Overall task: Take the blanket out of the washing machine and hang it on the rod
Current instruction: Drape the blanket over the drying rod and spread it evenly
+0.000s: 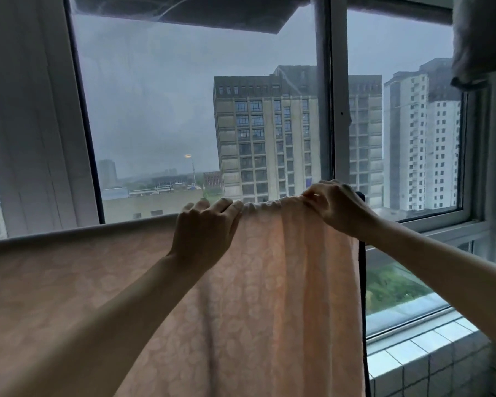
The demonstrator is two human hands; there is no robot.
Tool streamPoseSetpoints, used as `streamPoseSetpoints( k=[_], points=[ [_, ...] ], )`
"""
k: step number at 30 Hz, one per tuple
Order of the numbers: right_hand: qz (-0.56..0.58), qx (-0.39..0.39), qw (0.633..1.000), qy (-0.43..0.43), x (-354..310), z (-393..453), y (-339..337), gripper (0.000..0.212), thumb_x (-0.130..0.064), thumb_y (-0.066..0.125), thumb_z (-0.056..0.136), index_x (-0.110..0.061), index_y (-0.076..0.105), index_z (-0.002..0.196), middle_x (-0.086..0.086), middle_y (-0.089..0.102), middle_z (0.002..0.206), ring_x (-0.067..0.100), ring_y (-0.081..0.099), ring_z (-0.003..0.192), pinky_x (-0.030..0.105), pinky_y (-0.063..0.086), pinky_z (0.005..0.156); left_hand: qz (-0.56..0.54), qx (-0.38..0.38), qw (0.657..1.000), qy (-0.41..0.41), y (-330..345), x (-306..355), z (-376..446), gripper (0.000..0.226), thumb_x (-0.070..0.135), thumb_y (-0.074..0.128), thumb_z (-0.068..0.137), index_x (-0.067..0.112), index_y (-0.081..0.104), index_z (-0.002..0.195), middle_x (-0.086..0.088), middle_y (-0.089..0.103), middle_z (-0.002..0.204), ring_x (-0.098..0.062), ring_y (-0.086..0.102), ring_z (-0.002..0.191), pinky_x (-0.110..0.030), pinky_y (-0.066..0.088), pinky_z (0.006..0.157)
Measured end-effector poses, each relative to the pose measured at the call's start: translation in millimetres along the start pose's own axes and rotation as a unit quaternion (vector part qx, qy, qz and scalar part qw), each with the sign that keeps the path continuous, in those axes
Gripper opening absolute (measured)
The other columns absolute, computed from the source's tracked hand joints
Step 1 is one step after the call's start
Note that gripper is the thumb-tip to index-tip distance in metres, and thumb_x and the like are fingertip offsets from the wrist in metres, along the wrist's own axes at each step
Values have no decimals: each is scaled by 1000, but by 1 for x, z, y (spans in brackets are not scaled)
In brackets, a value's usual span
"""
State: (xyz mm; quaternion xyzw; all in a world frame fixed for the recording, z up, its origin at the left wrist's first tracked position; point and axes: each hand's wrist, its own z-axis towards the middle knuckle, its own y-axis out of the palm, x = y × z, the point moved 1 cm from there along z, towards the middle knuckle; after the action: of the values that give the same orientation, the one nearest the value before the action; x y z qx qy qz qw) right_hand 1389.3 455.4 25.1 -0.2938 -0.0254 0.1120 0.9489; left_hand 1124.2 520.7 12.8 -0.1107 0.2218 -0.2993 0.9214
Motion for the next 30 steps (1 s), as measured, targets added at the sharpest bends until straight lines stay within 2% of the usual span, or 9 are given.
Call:
streamPoseSetpoints(
  k=[3,5,9,11,16,20,23,27,30],
  points=[
    [15,23,1000,-4,1,2,2,10,-16,60,92,-14,67,99,1,69,95,15,60,87,33,51,80,18,-1,1000,-1,1,7,2,33,35,45,98,17,73,105,-1,74,97,-29,67,73,-38,55,65],
    [28,50,998,6,7,3,1,8,-12,59,92,-13,66,97,2,68,93,13,59,84,29,49,78,29,-4,1000,-5,0,10,3,33,34,46,98,17,73,105,-1,74,95,-29,67,72,-38,55,64],
    [55,129,981,132,49,0,-15,13,-7,54,93,-12,66,91,6,69,92,20,62,83,23,39,72,68,-1,998,-6,2,14,1,29,30,50,96,13,73,104,-4,74,96,-31,67,77,-40,55,67],
    [44,110,982,145,64,-5,-20,13,-7,56,92,-13,68,92,6,70,92,17,60,81,22,38,74,96,3,995,16,5,17,2,23,24,56,94,11,72,106,-7,74,96,-31,67,78,-39,54,67],
    [66,66,992,87,59,-5,-14,13,-8,58,91,-13,69,94,3,71,93,17,65,86,26,49,79,90,-13,995,31,22,40,17,21,15,69,87,10,71,107,-7,74,89,-28,68,74,-36,53,66],
    [111,73,983,128,63,-10,-12,27,-1,50,92,-10,68,109,4,70,106,15,64,98,20,45,85,46,-16,998,31,34,61,31,18,20,63,91,12,71,106,-4,73,88,-28,68,71,-35,53,61],
    [86,69,979,173,77,-14,-12,31,-6,54,89,-9,62,119,8,66,115,23,61,107,26,46,90,35,-1,999,11,38,64,34,24,28,54,97,15,72,104,-2,73,87,-26,67,70,-34,52,61],
    [43,19,984,172,87,-21,-12,22,-23,57,93,-7,65,107,12,70,93,25,64,82,27,46,68,52,8,999,11,44,59,30,27,31,51,98,15,73,105,-2,74,89,-26,67,68,-32,52,60],
    [-19,-11,993,115,85,-22,-8,12,-13,50,95,-8,61,98,10,67,78,26,65,70,35,54,61,57,14,998,11,46,58,30,31,32,49,99,14,73,104,-3,74,89,-26,68,68,-32,53,59]
  ],
)
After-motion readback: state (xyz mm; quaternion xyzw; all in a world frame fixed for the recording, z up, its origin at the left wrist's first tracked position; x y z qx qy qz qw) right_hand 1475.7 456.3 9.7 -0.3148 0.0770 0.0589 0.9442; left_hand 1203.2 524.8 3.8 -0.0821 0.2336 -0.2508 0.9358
